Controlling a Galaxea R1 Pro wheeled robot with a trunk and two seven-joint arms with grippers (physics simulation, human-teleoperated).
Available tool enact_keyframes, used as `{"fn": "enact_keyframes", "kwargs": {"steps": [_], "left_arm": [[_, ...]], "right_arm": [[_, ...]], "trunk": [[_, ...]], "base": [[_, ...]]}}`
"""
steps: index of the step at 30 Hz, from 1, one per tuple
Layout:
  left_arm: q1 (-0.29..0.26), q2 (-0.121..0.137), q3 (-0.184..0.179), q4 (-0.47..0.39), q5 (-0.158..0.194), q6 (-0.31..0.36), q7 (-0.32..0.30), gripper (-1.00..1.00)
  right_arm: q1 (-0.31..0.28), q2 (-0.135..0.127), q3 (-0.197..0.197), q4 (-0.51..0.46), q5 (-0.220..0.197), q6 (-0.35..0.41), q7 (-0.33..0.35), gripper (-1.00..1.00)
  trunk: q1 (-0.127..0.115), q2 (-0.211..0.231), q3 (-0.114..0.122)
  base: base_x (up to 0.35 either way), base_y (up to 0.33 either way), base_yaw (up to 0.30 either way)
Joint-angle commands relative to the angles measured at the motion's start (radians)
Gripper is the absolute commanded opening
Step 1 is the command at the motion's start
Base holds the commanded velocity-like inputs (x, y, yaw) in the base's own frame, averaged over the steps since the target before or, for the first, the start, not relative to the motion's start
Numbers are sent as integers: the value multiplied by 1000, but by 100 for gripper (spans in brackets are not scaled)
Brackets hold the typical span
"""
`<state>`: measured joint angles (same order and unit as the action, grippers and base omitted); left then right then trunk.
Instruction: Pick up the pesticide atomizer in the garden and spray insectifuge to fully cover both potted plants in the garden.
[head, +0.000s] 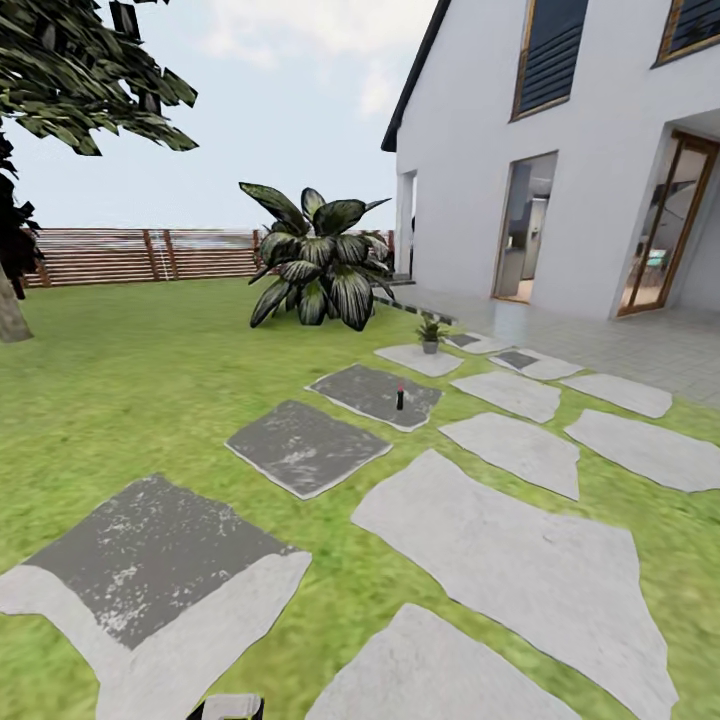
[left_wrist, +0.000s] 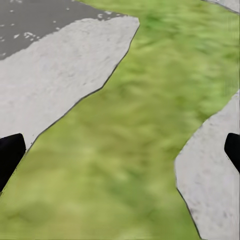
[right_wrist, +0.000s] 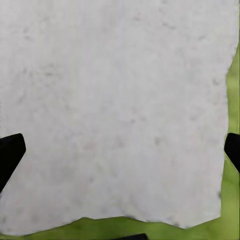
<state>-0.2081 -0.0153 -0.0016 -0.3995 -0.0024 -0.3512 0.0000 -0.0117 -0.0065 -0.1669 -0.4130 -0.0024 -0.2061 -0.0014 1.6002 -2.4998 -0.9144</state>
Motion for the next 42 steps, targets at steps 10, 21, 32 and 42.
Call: {"fn": "enact_keyframes", "kwargs": {"steps": [10, 21, 32, 42], "left_arm": [[-1, 0, 0, 1, 0, -3, 0, 100], [-1, 0, 0, 1, -1, -3, 0, 100], [-1, 0, 0, 0, 0, -3, 0, 100], [-1, 0, 0, 1, 0, -3, 0, 100]], "right_arm": [[-1, 2, 0, 0, 1, -4, 0, 100], [-1, 0, -3, 0, -1, -3, 0, 100], [-1, 0, -3, 0, -1, -3, 0, 100], [-1, 0, -3, 0, -1, -3, 0, 100]], "trunk": [[0, 0, -1], [0, 0, -1], [0, 0, -1], [0, 0, -1]], "base": [[334, 0, 0], [336, -29, 0], [332, -112, 0], [304, -205, 0]]}}
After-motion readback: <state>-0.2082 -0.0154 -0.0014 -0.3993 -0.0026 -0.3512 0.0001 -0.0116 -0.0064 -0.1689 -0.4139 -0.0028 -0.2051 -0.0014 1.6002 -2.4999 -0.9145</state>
